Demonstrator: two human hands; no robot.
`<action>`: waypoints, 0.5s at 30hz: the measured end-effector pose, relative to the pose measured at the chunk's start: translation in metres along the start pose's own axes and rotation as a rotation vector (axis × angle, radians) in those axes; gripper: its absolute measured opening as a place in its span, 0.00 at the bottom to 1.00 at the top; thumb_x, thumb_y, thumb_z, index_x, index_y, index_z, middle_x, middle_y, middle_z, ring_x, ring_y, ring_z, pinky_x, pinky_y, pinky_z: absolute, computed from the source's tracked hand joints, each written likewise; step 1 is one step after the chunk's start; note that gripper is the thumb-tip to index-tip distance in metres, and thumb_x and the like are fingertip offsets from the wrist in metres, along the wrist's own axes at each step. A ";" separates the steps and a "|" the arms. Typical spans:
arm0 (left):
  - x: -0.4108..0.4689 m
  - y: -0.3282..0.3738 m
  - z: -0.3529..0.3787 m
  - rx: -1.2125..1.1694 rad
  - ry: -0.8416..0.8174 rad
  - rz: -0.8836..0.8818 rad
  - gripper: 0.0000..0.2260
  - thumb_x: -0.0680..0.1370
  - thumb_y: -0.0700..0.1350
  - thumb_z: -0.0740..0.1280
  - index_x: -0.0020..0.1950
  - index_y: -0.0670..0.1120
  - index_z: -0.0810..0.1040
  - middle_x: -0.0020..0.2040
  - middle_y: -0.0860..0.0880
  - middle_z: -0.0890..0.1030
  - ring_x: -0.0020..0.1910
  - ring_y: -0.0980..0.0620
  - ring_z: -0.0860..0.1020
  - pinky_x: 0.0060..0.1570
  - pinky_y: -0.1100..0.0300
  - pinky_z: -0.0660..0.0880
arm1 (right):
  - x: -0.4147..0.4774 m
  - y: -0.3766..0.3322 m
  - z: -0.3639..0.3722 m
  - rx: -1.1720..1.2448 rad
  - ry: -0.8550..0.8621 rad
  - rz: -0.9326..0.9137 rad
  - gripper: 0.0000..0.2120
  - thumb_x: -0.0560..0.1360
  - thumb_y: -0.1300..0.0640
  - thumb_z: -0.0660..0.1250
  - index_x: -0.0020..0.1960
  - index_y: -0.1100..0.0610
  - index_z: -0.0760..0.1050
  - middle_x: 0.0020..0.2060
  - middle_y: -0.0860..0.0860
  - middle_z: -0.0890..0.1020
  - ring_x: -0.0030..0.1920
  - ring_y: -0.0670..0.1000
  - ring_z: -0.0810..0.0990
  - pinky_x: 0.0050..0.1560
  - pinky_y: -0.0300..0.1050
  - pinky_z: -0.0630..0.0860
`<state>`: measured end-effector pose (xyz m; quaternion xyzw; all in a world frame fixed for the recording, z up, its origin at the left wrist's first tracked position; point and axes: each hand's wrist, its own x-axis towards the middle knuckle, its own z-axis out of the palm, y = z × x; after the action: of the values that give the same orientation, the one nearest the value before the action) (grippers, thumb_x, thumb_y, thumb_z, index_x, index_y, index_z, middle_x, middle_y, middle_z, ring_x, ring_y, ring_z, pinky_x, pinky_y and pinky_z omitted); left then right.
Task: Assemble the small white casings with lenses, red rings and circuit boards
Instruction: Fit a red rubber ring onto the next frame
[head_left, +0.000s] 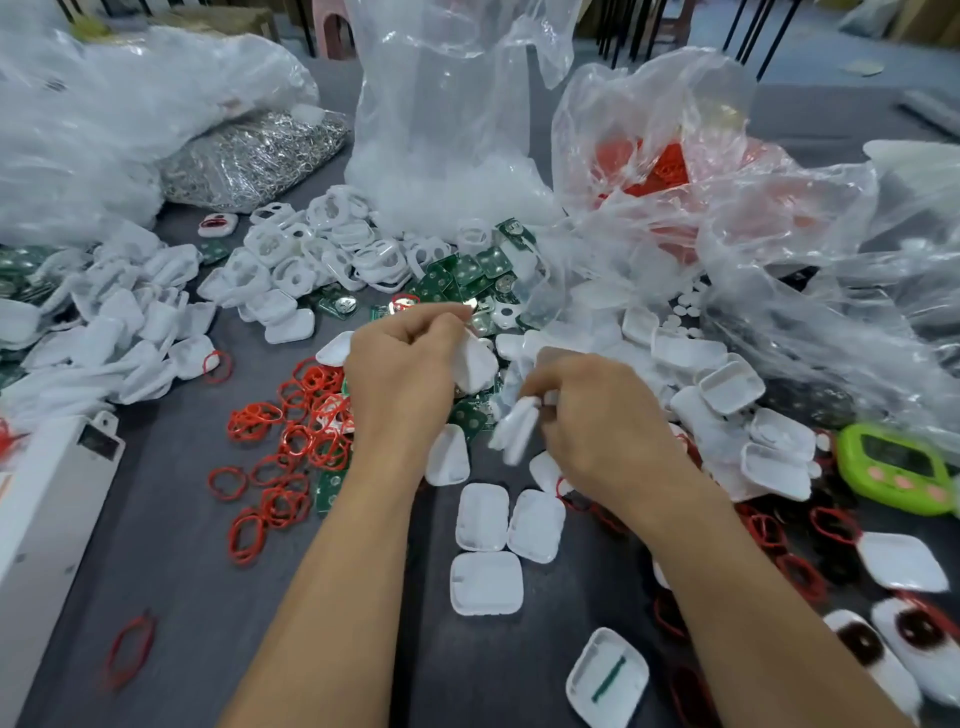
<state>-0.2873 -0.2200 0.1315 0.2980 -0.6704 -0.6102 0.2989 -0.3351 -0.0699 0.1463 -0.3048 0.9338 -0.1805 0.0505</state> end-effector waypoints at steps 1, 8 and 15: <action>-0.002 0.000 0.002 0.027 -0.036 -0.003 0.10 0.73 0.45 0.69 0.41 0.58 0.88 0.38 0.56 0.86 0.38 0.56 0.82 0.38 0.59 0.77 | 0.000 0.003 -0.002 -0.081 -0.002 -0.023 0.16 0.72 0.63 0.67 0.50 0.43 0.81 0.52 0.43 0.83 0.53 0.49 0.73 0.55 0.45 0.63; -0.004 0.002 0.004 0.143 0.094 0.052 0.10 0.74 0.45 0.68 0.41 0.59 0.86 0.34 0.62 0.84 0.33 0.59 0.82 0.31 0.66 0.76 | -0.001 -0.002 -0.011 -0.046 0.016 -0.110 0.20 0.70 0.64 0.67 0.51 0.41 0.85 0.60 0.38 0.81 0.69 0.45 0.68 0.75 0.41 0.40; -0.012 0.007 0.010 0.100 0.089 0.052 0.10 0.73 0.44 0.68 0.41 0.59 0.87 0.36 0.63 0.85 0.38 0.62 0.83 0.39 0.64 0.77 | -0.005 0.006 -0.014 -0.079 -0.125 -0.147 0.15 0.74 0.58 0.73 0.55 0.40 0.85 0.61 0.39 0.82 0.71 0.40 0.67 0.75 0.39 0.31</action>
<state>-0.2877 -0.2037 0.1371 0.3218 -0.6938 -0.5540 0.3289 -0.3368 -0.0582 0.1572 -0.3849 0.9103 -0.1274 0.0831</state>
